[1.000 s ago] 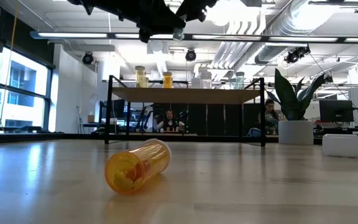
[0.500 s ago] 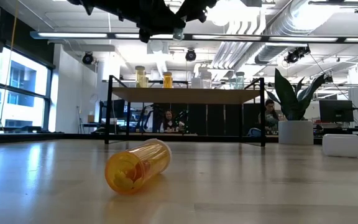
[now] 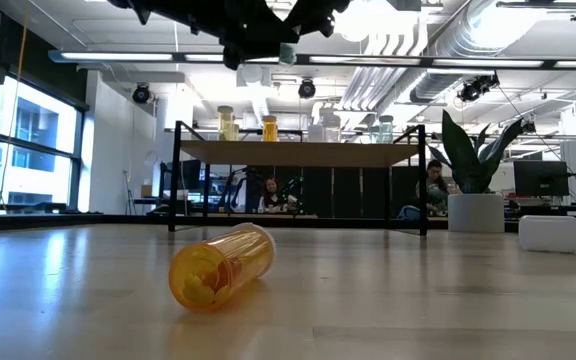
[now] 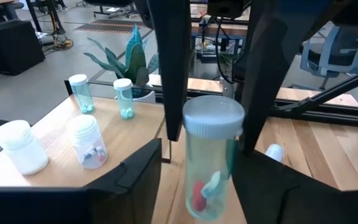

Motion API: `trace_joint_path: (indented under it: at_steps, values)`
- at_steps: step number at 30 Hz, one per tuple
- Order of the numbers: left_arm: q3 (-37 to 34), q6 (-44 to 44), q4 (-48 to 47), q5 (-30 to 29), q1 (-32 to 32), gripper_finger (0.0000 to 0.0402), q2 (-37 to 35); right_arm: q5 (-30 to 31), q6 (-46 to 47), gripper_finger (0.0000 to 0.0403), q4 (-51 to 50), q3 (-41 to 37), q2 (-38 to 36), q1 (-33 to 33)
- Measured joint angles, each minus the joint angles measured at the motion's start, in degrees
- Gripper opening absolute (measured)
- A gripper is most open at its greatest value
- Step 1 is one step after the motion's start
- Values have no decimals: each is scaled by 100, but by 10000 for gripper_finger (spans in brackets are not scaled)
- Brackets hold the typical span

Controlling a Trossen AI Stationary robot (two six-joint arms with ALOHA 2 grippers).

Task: Pick and place medicine bottles onto shelf by color
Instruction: Put the blue pill bottle on the shelf and align it to the other blue pill bottle

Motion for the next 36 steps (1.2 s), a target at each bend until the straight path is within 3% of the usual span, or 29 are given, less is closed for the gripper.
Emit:
trace_joint_path:
  at_steps: [8,19,29,32,36]
  values:
    - [0,-297,-118,3,32,206,0,422,1,114,-76,0,-14,0]
    - [9,-107,-133,-64,212,203,-89,712,213,113,-259,0,-508,-272]
    - [7,-105,-121,-91,302,203,-177,1537,242,113,-688,-5,-1291,-693]
    - [7,-107,-117,-100,302,203,-197,1663,350,113,-749,-304,-1595,-887]
    - [7,-105,-120,-100,299,203,-197,1663,573,113,-331,-1347,-2171,-1158]
